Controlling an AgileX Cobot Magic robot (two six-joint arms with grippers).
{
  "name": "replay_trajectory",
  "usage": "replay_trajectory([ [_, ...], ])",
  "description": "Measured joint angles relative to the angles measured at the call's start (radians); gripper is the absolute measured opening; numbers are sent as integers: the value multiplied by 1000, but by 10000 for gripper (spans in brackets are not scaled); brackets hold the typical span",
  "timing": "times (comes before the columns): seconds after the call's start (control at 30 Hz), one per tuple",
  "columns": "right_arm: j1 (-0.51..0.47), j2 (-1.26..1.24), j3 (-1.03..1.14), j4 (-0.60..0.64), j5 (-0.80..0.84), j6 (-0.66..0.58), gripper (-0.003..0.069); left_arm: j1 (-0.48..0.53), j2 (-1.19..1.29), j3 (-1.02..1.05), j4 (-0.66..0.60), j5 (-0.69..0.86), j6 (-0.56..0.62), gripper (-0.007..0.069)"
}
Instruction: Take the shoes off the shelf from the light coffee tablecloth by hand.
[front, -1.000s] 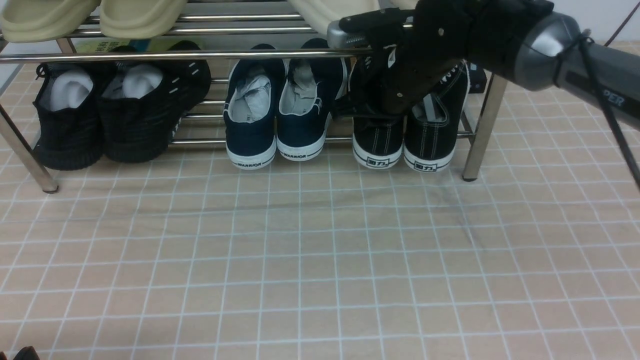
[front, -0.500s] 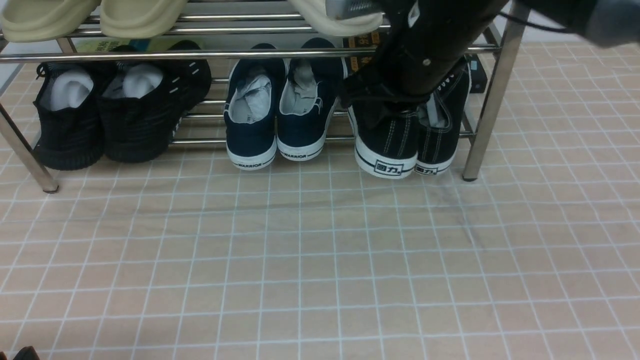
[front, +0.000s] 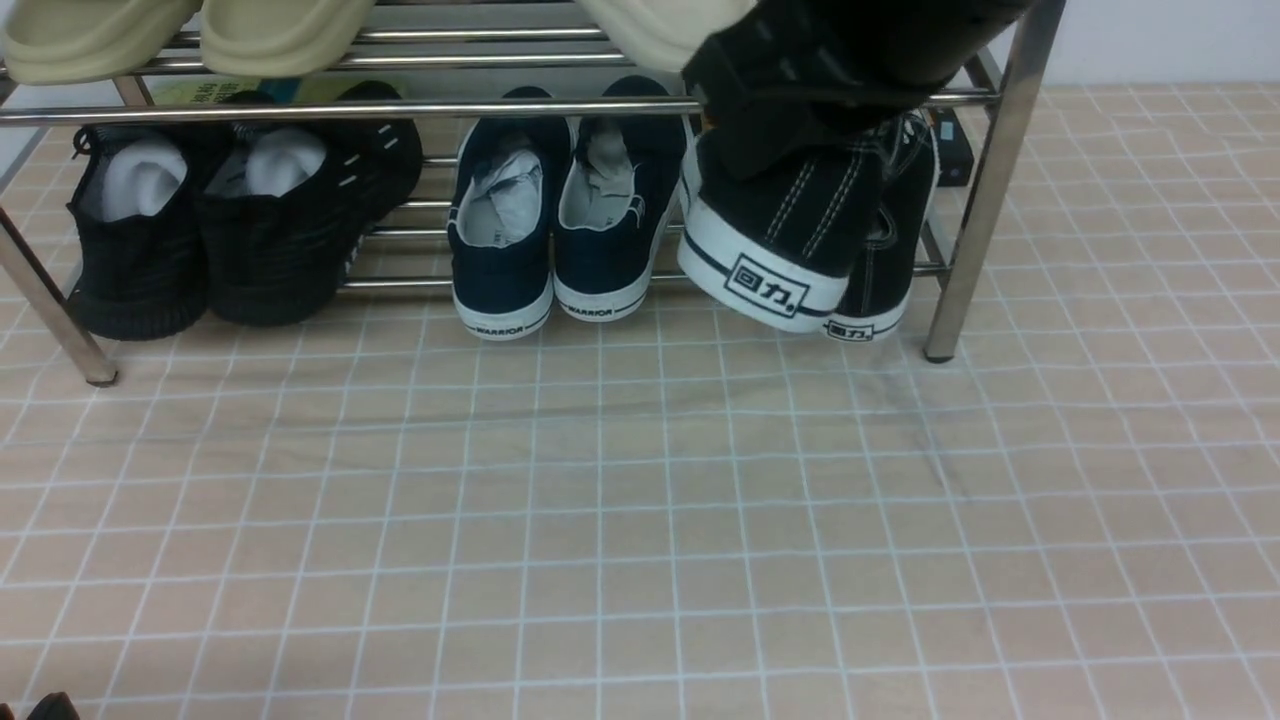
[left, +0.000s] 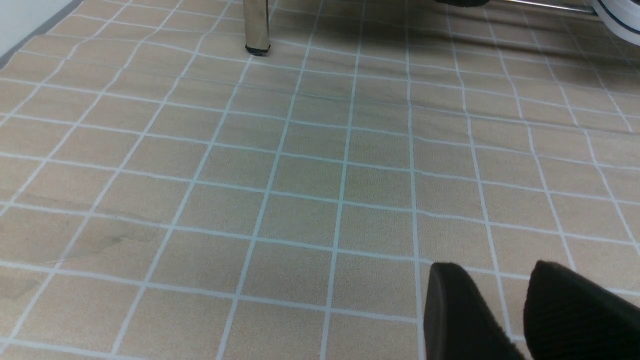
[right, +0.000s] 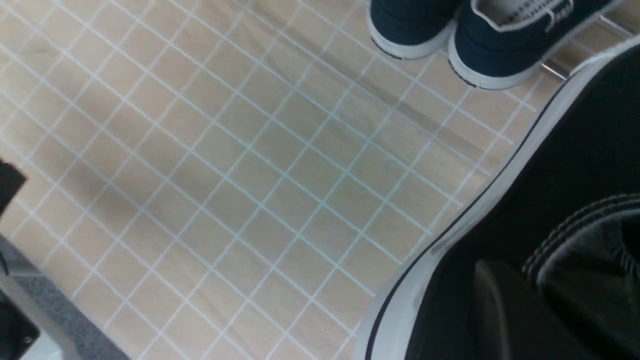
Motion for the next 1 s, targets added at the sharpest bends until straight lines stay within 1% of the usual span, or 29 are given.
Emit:
replay_trajectory([
  [0.23,122,-167,0,8,0,-7,13,0,0,0,0,0,0,240],
  [0.37,191,-233,16,15,0,26,13,0,0,0,0,0,0,240],
  [0.47,242,-271,93,24,-1,52,13,0,0,0,0,0,0,240],
  [0.6,311,-272,296,25,-1,105,13,0,0,0,0,0,0,240],
  [0.7,334,-236,459,30,-7,153,13,0,0,0,0,0,0,240],
  [0.8,336,-178,551,8,-55,199,13,0,0,0,0,0,0,240],
  [0.87,336,-137,571,-40,-97,227,13,0,0,0,0,0,0,240],
  [0.9,336,-132,572,-45,-107,232,13,0,0,0,0,0,0,240],
  [1.0,335,-40,564,-140,-218,249,13,0,0,0,0,0,0,240],
])
